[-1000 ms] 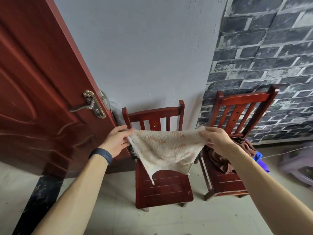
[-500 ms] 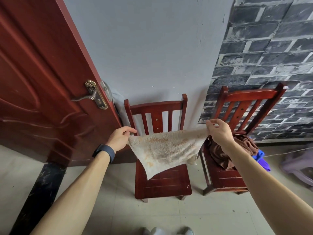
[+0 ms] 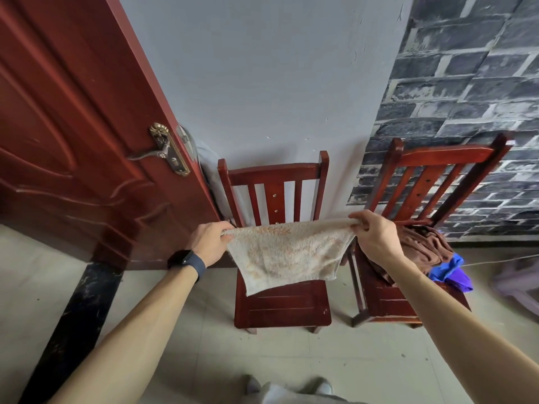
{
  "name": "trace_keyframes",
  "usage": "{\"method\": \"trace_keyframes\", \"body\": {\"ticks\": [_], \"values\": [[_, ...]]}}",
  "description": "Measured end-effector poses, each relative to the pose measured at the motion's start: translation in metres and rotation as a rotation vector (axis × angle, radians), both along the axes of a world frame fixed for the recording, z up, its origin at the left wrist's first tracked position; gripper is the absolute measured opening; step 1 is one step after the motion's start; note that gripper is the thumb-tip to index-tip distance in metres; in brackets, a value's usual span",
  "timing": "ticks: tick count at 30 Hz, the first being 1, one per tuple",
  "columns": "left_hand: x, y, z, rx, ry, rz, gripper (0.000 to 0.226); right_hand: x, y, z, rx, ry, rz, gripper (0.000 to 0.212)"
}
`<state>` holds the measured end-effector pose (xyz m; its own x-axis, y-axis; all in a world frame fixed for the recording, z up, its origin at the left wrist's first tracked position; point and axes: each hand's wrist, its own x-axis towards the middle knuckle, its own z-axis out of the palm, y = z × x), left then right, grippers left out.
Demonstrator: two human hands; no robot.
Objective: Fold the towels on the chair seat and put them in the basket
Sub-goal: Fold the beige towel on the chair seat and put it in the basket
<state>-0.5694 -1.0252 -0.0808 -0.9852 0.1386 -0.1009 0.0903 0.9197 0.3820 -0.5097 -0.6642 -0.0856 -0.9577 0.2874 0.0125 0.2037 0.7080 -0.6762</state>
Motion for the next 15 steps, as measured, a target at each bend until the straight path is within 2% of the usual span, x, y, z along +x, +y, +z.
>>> {"method": "trace_keyframes", "body": {"ticks": [4,6,10,15], "values": [[0.014,-0.008,-0.019,-0.255,0.060,-0.014,0.023,0.016,0.005,-0.028,0.102,0.016,0.027,0.021],[0.025,-0.009,-0.032,-0.319,0.079,-0.059,0.024,0.029,0.006,-0.046,0.133,-0.015,0.043,0.018],[0.055,-0.016,-0.074,-0.343,-0.022,-0.147,0.020,0.060,0.005,-0.084,0.173,-0.125,0.090,0.016],[0.090,-0.016,-0.109,-0.513,-0.179,-0.248,0.027,0.095,0.005,-0.122,0.182,-0.345,0.130,0.019]]}}
